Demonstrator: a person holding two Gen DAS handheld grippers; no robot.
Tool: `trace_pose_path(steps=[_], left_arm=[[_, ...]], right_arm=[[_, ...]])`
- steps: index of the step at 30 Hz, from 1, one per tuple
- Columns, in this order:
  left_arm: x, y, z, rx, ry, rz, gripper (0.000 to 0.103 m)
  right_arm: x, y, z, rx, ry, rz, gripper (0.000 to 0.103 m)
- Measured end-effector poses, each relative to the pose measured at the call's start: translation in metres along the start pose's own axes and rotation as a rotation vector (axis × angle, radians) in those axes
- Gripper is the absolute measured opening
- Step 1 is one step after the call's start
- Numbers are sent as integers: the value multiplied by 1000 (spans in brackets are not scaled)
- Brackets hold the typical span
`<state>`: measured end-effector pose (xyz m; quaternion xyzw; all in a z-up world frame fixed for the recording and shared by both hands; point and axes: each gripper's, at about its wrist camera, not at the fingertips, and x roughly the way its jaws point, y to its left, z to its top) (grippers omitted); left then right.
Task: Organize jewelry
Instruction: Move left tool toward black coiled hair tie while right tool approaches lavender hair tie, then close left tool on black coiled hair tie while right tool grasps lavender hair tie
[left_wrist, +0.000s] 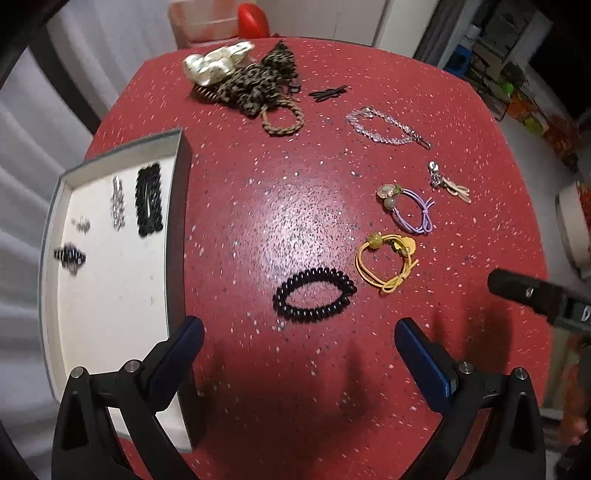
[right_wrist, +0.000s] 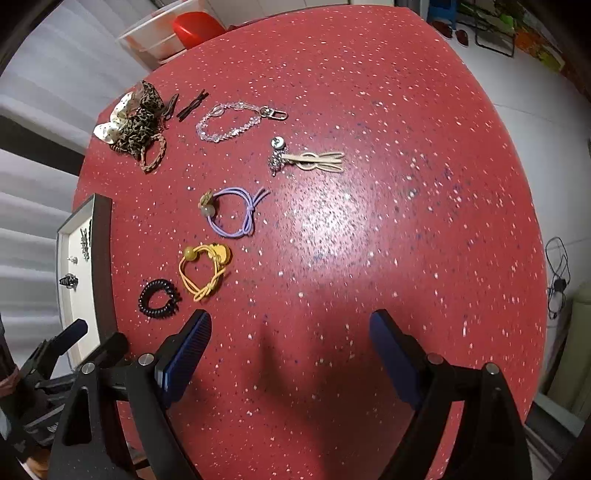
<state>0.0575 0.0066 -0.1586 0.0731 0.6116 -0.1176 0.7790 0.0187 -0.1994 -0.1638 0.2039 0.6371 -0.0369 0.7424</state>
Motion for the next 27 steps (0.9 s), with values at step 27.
trace_pose_path(steps=[27], left_arm=[[67,-5,7,96,-3,47,103]], right_arm=[[78,66,71,-241,4,-61,90]])
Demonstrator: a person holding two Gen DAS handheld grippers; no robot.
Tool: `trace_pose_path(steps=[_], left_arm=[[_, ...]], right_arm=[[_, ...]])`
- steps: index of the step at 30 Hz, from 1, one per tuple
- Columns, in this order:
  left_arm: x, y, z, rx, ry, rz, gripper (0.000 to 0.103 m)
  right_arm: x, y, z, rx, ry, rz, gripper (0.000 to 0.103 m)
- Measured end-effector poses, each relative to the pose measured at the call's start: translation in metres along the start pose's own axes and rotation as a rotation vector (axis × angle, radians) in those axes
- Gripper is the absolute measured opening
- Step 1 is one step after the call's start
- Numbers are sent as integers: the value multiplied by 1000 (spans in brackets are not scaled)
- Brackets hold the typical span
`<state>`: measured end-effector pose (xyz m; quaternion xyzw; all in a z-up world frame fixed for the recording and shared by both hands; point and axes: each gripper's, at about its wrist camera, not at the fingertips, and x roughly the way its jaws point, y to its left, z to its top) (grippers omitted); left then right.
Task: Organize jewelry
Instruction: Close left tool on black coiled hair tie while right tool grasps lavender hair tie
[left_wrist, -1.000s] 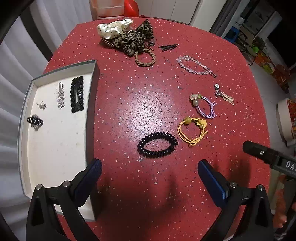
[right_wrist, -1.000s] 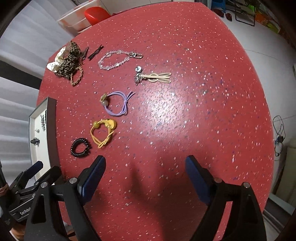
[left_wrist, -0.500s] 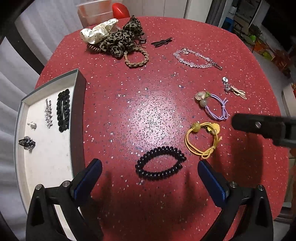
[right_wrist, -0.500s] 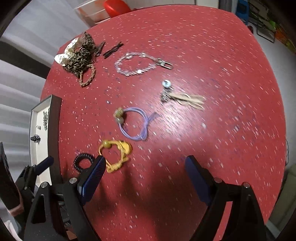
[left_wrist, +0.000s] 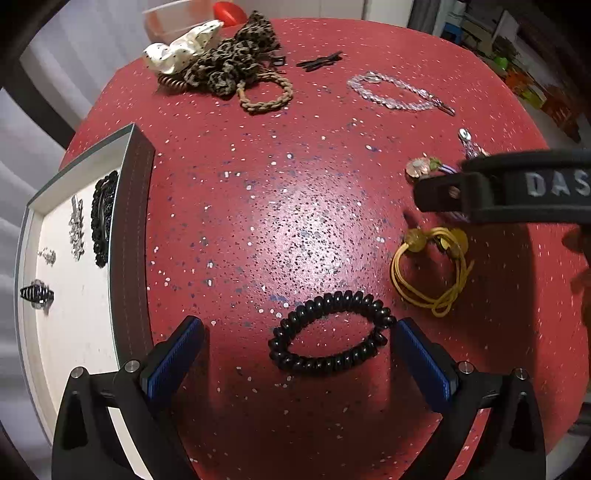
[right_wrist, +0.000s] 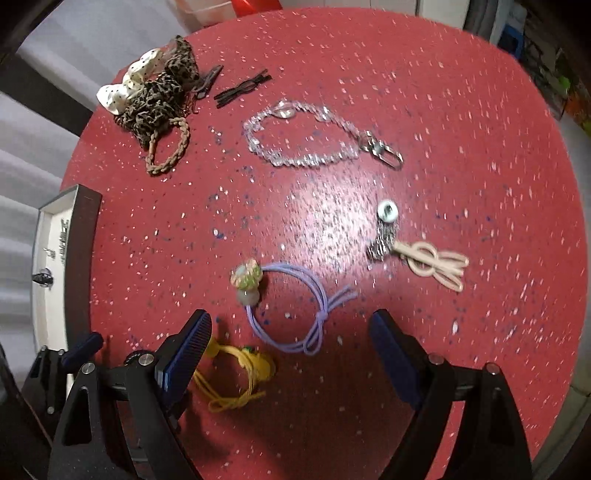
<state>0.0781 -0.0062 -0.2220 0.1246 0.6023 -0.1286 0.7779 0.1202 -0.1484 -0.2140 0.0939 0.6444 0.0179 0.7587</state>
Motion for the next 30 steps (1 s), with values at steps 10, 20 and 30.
trace_pose_path(steps=[10,20,30], left_arm=[[-8,-22,-8,93,-22,-42,86],[-16,-29,-2,43,-10,-82,44],[-30,4,9,-65,19,-183,1]], right_arm=[[5,22,-1,-80,-32,-124,75],[-4,10,-7,-40,-47,-133,13],[-23,-23,-21,86,-52,4,4]])
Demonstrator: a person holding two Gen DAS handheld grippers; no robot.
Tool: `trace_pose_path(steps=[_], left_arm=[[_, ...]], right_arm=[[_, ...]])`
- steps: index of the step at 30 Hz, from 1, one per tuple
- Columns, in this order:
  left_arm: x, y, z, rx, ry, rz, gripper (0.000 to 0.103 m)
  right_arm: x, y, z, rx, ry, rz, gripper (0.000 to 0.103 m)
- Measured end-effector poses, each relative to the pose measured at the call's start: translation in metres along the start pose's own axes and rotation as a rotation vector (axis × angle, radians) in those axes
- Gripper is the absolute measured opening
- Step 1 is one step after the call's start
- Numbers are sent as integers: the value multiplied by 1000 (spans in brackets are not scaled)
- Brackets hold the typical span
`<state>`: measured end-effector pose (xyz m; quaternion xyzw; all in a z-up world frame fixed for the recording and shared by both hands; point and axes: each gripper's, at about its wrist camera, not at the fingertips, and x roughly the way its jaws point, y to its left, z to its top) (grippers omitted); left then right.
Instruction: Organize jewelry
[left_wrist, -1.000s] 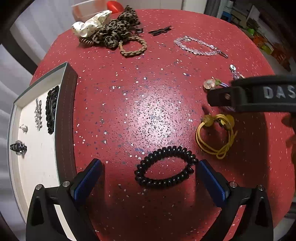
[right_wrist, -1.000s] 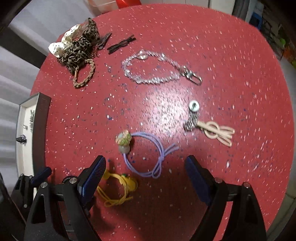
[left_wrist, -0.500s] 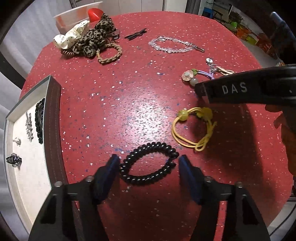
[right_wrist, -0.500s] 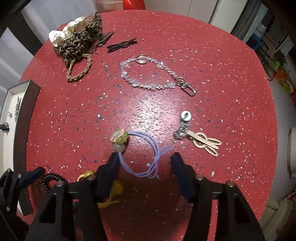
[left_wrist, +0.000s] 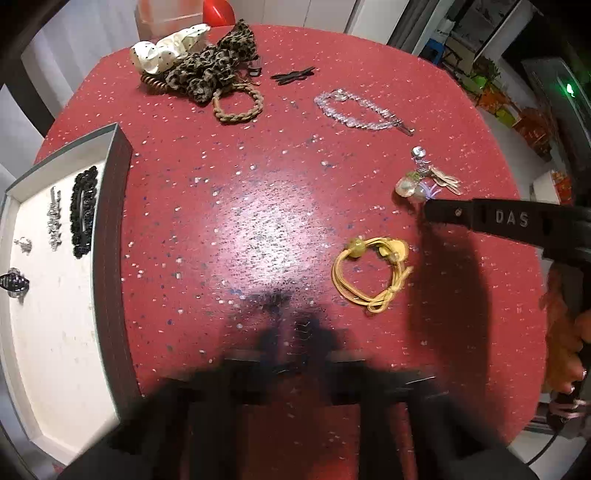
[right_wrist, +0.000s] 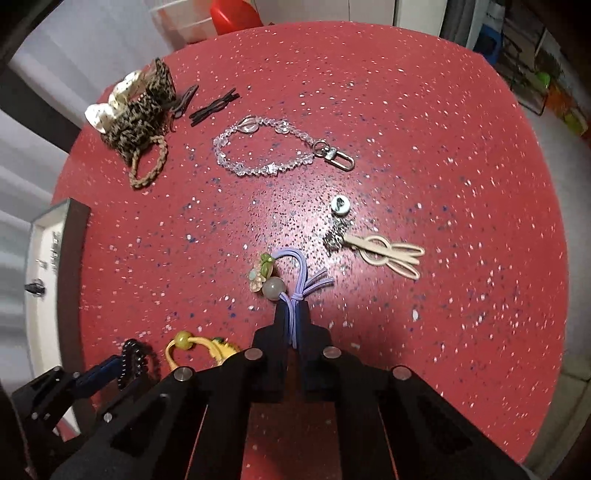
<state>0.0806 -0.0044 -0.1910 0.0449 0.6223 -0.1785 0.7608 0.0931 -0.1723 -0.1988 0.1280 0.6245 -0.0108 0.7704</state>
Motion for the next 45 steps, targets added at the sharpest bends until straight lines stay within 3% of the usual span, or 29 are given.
trace_pose_path(steps=[12,22,34,35,36,37,38,45], left_arm=[[-21,6,-6,-30,10,-31,1],[-22,13,-16,-15,36,40,1],[-19,10,-10,-6,39,38,2],[-18,10,-9,-10,41,37,25],[-18,10,-9,-13,44,40,57],[-20,9,-9,-18,35,64,101],[-25,8,-9,-12,-8,89,102],[-29,9,-17,16,-3,88,102]], right_arm=[[-35,-13,-27,56,-6,61,4],[-37,-12,-42,82,8,78,4],[-43,-14,-54,110,9,98,4],[-43,-14,-54,113,8,99,4],[-44,-15,-55,117,7,102,4],[-44,-16,-55,120,7,105,4],[-44,-16,-56,124,8,108,4],[-44,-18,-59,135,9,120,4]])
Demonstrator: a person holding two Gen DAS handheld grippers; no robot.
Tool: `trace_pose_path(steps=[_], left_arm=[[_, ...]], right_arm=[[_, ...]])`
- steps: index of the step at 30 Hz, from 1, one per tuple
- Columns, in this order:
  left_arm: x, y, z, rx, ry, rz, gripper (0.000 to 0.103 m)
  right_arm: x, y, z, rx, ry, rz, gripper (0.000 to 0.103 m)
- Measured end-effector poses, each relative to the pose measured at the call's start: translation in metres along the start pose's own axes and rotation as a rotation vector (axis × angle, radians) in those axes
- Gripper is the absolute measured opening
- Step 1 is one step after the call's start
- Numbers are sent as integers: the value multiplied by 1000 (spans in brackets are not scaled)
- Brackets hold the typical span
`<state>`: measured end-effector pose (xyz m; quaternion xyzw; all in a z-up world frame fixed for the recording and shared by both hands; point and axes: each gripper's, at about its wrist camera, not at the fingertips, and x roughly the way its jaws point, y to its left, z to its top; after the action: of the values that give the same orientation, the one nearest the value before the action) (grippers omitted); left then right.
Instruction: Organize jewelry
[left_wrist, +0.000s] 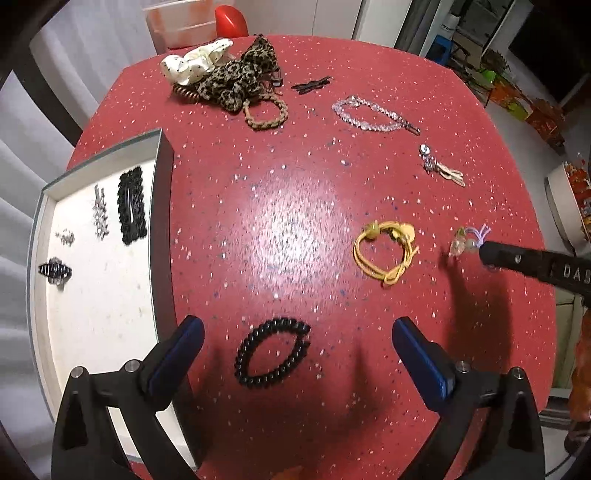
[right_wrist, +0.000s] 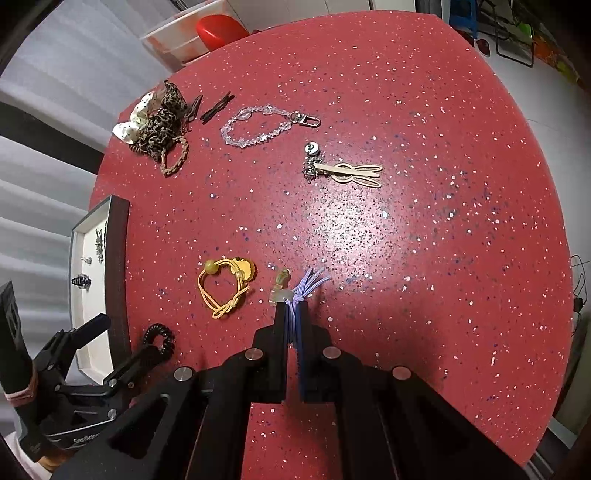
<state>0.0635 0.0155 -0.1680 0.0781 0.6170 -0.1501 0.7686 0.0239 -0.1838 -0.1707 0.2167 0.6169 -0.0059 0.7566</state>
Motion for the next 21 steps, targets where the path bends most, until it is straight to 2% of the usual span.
trace_pose_path(steps=[4,6,8,11,15,16,18,19,20,21], left_arm=[[10,-4,-11,42,36,12,102],[13,-9,-14,80,42,14,96],[19,-14,-17,123,53,42,85],[27,-16,-21,145,67,54,74],[32,-21,-25,188,60,89,74],[31,-22,-25,192,57,84,70],[27,-24,-26,214,38,112,48],[26,-25,-26,225,38,111,17],[27,-23,-26,214,65,73,11],[26,-22,-26,201,69,56,11]], right_arm=[[2,1,-2,-2,5,9,4],[3,1,-2,-1,9,10,4],[4,1,-3,-1,13,11,4],[6,2,-5,-4,22,10,4],[7,3,-8,-7,27,9,4],[7,3,-8,-8,28,8,4],[8,4,-10,-7,29,7,4],[8,4,-11,-7,30,7,4],[8,5,-11,-7,31,6,4],[7,6,-12,-7,31,6,4]])
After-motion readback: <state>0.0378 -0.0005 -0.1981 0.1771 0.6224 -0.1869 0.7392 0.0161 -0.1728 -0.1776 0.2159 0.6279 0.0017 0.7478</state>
